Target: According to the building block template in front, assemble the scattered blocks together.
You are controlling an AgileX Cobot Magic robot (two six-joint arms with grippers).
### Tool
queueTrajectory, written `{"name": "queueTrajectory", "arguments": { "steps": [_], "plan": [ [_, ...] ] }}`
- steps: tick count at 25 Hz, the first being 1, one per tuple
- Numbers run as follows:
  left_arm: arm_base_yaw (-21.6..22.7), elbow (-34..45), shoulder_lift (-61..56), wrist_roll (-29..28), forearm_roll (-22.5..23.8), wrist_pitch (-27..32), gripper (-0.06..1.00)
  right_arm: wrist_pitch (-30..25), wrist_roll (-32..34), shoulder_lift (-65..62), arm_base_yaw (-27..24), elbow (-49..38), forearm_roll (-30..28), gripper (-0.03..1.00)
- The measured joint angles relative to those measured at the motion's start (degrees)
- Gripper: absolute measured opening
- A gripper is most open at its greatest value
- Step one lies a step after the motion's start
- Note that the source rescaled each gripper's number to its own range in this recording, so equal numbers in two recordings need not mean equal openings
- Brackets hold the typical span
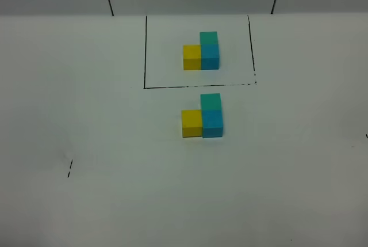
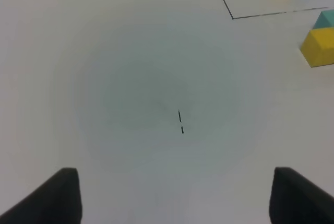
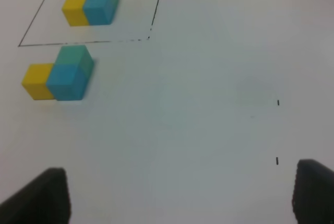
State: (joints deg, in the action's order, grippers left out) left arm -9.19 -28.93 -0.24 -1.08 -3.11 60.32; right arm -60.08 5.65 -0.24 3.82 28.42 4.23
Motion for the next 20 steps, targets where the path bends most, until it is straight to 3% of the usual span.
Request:
{"name": "queueTrajectory", "arguments": {
  "steps": [12,20],
  "plan": [
    [9.43,0.00,0.00,0.00,0.00,0.05,0.64,0.00,0.00,0.00,0.00,0.00,0.00,0.73],
    [9.87,0.00,0.00,0.00,-0.01,0.05,0.64,0.05,0.00,0.00,0.00,0.00,0.00,0.73]
  ]
}}
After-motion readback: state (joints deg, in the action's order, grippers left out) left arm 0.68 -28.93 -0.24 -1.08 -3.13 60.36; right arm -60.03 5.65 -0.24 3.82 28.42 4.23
